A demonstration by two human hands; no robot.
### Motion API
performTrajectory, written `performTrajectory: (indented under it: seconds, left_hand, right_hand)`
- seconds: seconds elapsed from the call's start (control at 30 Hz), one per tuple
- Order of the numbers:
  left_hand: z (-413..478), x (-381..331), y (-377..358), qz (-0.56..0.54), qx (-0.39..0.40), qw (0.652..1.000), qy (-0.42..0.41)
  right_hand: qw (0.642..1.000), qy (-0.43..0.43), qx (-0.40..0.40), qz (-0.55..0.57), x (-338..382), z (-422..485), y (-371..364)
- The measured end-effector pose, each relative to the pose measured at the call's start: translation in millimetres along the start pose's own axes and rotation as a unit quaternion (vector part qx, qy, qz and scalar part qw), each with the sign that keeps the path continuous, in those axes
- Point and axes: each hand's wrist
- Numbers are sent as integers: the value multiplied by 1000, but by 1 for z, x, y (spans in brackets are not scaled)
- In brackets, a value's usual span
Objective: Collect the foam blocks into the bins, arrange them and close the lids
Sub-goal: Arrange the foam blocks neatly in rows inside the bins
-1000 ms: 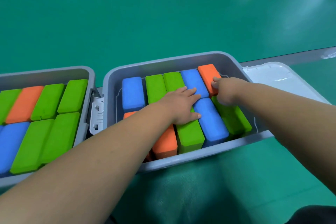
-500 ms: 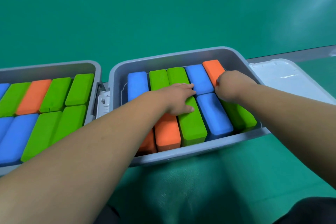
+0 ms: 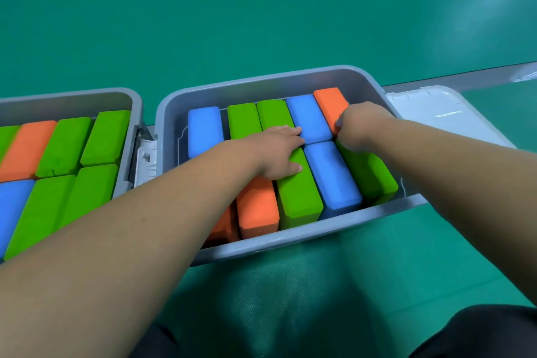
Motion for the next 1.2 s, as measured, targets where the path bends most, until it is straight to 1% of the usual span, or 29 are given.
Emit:
performTrajectory:
  seconds: [0.07,0.2,0.33,0.43,0.53,0.67,0.77,0.87,0.93,1.07,1.2]
  left_hand:
    - [-2,0,1,1,0,1000,1]
    - [-8,3,3,-11,-9,1000,0]
    - [-19,21,10,-30,-40,999,15]
    - [-31,40,12,-29,-41,998,41]
    - [-48,48,23,-33,-69,994,77]
    - [-86,38,38,-104,-108,982,110]
    - [-113,12,44,-179,-106,968,137]
    - [-131,-24,53,-252,-96,951,154]
    - [-136,-48,60,-289,-95,939,161]
    - [-126,-97,87,-282,-47,947,150]
    - [-100,-156,135,-297,-34,942,154]
  right_hand:
    - [1000,3,0,-4,2,-2,0]
    - [999,-10,-36,15,13,-6,-17]
    - [995,21,-93,29,15,-1,-16]
    - [988,54,-124,70,23,3,-9]
    - [983,66,-119,119,41,-3,4]
    - [968,54,-93,228,58,-21,22]
    - [949,27,-83,302,58,-43,36]
    - [925,-22,-78,372,44,-75,50]
    - [913,-53,-51,401,26,-96,58]
    - [921,-65,-7,383,-25,-128,76]
    - [917,-80,15,391,-86,-153,92]
Point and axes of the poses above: each hand's wrist, its own z-axis towards the middle knuckle, its own y-axis out of the back of the hand, x = y × z, and after that the axes turned 15 degrees about -z, right-handed
